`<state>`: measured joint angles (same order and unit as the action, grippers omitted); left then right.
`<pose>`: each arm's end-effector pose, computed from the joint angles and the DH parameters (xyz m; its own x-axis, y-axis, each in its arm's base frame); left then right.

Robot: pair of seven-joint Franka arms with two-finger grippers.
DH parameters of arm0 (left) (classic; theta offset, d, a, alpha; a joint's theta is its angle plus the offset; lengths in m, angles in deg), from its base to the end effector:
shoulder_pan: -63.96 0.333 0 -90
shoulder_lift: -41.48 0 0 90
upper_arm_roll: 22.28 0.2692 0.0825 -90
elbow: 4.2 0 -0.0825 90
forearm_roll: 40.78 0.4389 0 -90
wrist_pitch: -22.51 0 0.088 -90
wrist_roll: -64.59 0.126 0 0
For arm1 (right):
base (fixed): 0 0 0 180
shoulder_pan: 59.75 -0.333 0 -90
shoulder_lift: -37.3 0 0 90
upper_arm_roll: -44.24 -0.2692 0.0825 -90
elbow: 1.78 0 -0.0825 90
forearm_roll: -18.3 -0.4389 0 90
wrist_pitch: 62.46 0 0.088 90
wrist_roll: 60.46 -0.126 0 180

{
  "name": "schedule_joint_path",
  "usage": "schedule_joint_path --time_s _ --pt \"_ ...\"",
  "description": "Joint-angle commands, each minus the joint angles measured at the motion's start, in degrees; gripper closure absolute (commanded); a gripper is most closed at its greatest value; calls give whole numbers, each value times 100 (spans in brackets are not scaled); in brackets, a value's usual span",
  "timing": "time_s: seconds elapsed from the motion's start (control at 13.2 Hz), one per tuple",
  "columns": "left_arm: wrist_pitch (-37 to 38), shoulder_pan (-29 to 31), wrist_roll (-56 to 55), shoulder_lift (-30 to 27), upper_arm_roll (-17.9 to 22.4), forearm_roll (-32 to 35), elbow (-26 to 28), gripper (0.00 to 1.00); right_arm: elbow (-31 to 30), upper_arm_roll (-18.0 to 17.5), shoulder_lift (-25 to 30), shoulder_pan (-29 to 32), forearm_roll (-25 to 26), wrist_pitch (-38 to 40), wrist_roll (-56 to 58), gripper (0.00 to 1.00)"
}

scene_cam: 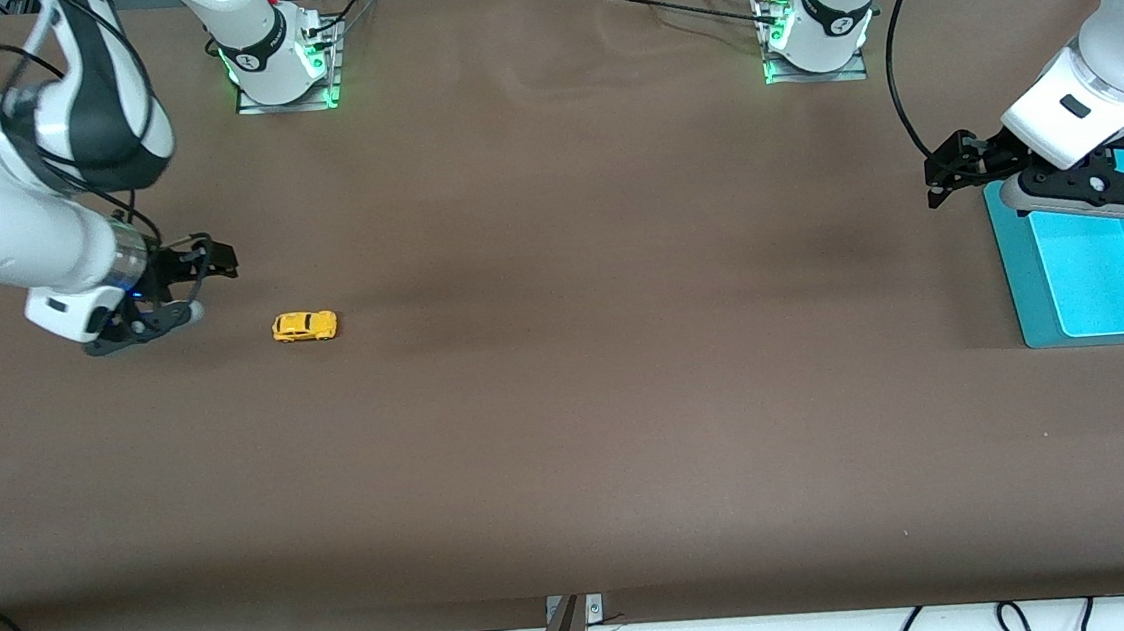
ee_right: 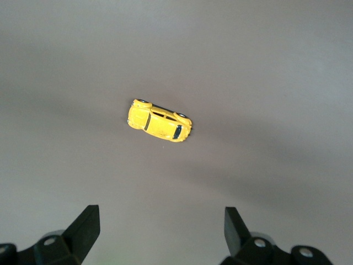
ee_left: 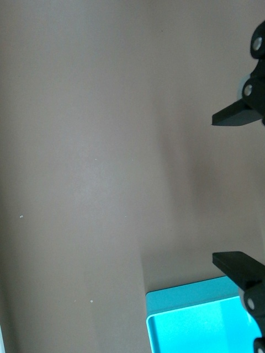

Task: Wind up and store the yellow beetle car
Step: 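Reach the right gripper down over the yellow toy car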

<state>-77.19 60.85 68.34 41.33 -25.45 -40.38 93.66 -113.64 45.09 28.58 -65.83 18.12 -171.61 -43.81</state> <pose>0.6165 -0.0671 0.5024 0.9839 -0.1753 0.0342 -0.1750 -0.9845 -0.0093 0.6009 0.0553 0.2934 0.9096 0.3697 -0.1897 0.3657 -0.9290 -0.0572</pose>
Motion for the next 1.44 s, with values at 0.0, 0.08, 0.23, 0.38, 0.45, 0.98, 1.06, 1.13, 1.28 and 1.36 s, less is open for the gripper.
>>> schedule_joint_path --time_s 0.0,0.08,0.23,0.38,0.45,0.98,1.06,1.13,1.28,1.36 --pt "-5 -5 -32 -81 1 12 49 0 -510 -50 -24 2 62 -675 1090 0" --pt "-5 -14 -32 -81 1 12 49 0 -773 -59 -15 2 62 -1034 1808 0" --pt "-5 -14 -32 -81 1 12 49 0 -1274 -59 -15 11 54 -1720 3093 0" --pt "-5 -5 -32 -81 1 12 49 0 -1592 -68 -189 20 54 -2450 4262 0" --pt "-5 -5 -32 -81 1 12 49 0 -1593 -68 -348 20 36 -2671 4781 0" --pt "-5 -14 -32 -81 1 12 49 0 -1602 -516 -1087 20 1 -3929 6113 0" --pt "-5 -5 -32 -81 1 12 49 0 -1602 -525 -1096 20 1 -3956 6113 0" --pt "-5 -14 -32 -81 1 12 49 0 -1620 -525 -1105 20 -8 -3956 6122 0" --pt "-5 -14 -32 -81 1 12 49 0 -1733 -525 -1096 55 -17 -3974 6174 0" --pt "-5 -5 -32 -81 1 12 49 0 -1812 -516 -1079 72 -34 -4052 6288 0"
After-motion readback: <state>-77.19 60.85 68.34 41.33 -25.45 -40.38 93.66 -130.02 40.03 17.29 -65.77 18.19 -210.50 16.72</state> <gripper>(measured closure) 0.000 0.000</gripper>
